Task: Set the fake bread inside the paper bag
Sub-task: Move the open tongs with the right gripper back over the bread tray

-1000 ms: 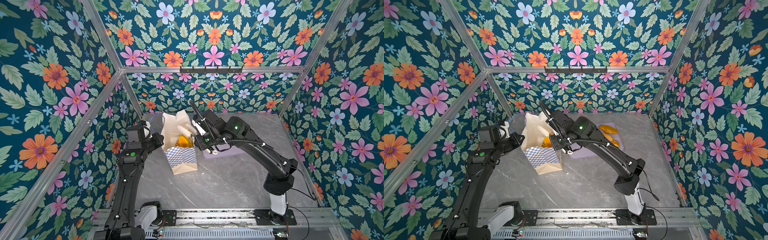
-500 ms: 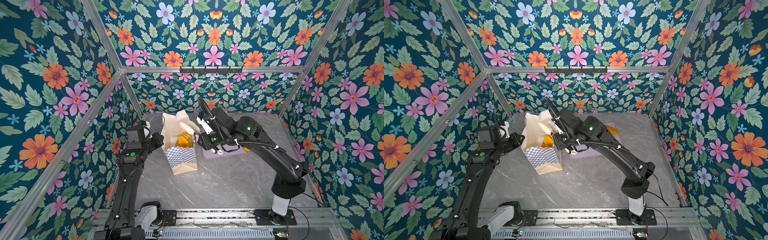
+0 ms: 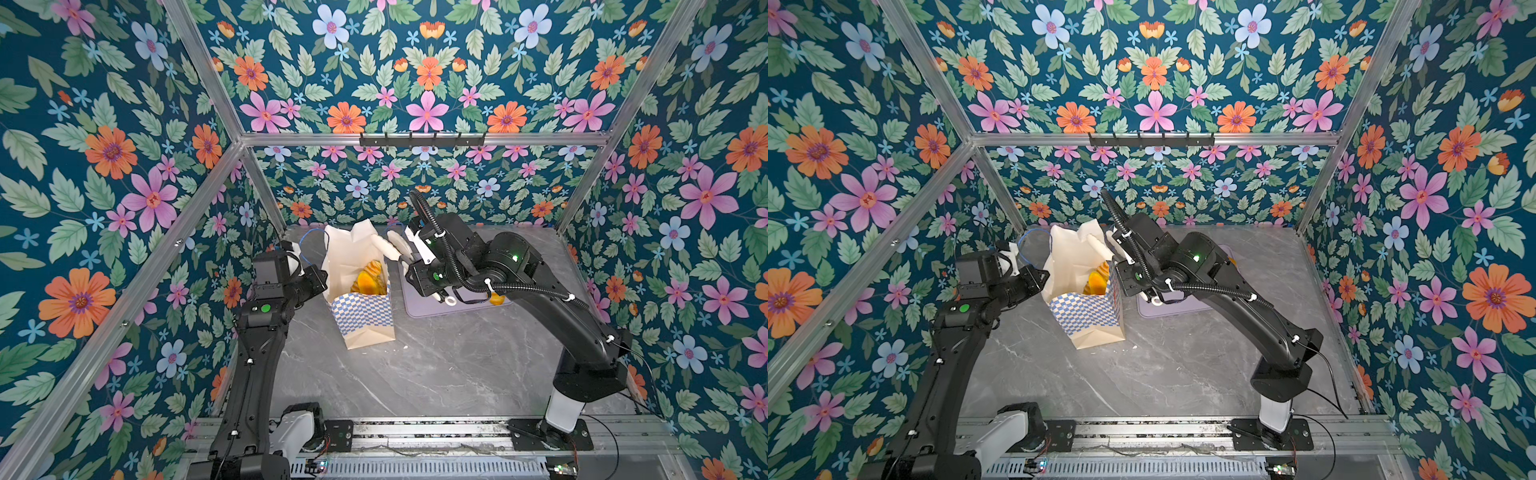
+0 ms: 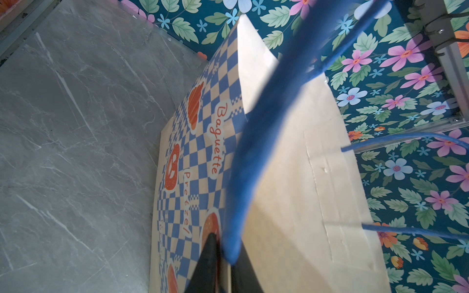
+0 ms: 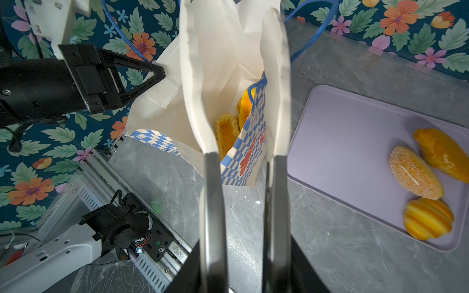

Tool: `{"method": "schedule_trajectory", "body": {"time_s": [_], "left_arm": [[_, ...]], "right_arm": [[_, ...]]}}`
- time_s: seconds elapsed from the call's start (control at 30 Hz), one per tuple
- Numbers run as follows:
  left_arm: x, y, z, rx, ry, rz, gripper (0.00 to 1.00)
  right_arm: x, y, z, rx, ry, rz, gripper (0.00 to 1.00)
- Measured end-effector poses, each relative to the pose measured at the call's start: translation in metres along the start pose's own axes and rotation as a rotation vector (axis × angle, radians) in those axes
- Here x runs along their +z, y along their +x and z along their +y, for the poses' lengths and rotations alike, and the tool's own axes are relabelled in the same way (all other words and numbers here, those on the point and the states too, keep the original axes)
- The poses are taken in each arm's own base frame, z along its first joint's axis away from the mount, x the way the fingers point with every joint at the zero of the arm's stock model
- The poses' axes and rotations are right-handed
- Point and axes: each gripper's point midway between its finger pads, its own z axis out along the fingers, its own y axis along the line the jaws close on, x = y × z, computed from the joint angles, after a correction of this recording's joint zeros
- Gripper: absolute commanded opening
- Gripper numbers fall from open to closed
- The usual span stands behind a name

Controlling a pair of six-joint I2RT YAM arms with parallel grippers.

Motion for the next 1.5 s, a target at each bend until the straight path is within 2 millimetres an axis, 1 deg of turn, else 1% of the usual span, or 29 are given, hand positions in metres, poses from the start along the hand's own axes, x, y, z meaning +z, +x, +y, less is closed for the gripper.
{"method": "schedule_trajectory", "body": {"time_s": [0.2,0.33,0.53,0.83,1.03,1.17,1.27,1.4,1.5], "left_arm": [[0.0,0.0,0.0,0.0,0.0,0.001,0.14],[0.001,0.0,0.0,-0.001,-0.001,0.001,0.14],[0.001,0.0,0.001,-0.002,-0.002,0.004,0.14],[0.003,-0.001,0.001,-0.002,-0.002,0.006,0.14],[0.003,-0.001,0.001,-0.002,-0.002,0.007,0.14],[0.003,-0.001,0.0,-0.002,-0.001,0.007,0.14],[0.003,-0.001,0.0,-0.002,0.001,0.008,0.14],[0.005,0.0,0.0,-0.002,0.004,0.011,0.14],[0.007,0.002,0.001,-0.005,0.008,0.02,0.14]], "right_arm": [[-0.005,0.002,-0.021,0.027,0.039,-0.004,0.41],[-0.011,0.005,-0.04,0.054,0.066,-0.011,0.41],[-0.031,0.015,-0.074,0.114,0.112,-0.034,0.41],[-0.037,0.03,-0.113,0.197,0.175,-0.036,0.41],[-0.026,0.043,-0.14,0.274,0.205,-0.011,0.4],[-0.015,0.059,-0.158,0.32,0.236,0.028,0.4],[-0.005,0.075,-0.172,0.362,0.244,0.061,0.4],[0.01,0.102,-0.2,0.449,0.282,0.107,0.4],[0.021,0.124,-0.216,0.519,0.285,0.145,0.4]]}}
